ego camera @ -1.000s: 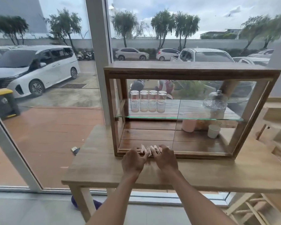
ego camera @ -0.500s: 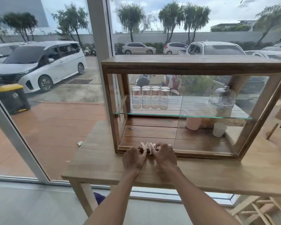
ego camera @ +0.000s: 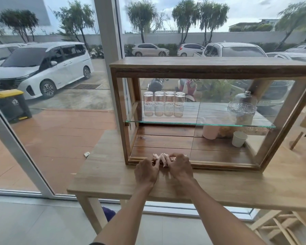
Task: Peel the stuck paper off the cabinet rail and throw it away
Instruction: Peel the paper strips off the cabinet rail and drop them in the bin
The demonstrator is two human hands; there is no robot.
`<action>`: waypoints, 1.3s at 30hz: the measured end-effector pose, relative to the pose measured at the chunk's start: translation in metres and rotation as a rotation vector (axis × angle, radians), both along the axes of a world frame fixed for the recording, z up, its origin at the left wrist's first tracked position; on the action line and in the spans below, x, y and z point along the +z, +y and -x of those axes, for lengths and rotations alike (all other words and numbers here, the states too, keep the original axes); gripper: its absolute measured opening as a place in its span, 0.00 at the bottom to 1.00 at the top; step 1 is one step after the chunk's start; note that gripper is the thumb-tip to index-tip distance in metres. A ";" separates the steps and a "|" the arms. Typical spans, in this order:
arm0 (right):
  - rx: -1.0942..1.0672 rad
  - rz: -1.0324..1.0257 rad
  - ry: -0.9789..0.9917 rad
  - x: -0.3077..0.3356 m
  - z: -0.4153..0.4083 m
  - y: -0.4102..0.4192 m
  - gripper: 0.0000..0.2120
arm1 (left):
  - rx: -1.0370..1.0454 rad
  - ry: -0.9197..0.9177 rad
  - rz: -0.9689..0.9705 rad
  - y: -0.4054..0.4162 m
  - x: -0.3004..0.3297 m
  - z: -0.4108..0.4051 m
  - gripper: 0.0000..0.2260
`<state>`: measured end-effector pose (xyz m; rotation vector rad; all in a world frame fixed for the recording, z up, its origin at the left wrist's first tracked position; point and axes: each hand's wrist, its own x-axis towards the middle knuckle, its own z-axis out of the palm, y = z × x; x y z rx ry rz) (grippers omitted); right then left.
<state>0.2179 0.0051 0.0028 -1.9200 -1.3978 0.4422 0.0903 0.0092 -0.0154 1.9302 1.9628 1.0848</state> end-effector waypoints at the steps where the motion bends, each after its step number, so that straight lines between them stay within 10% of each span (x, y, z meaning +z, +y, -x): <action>1: 0.011 -0.016 -0.003 0.000 0.000 -0.001 0.16 | -0.007 0.001 -0.003 0.000 0.001 0.001 0.12; 39: 0.169 -0.185 -0.019 -0.008 0.109 -0.024 0.14 | 0.057 -0.042 -0.073 -0.042 0.007 0.131 0.11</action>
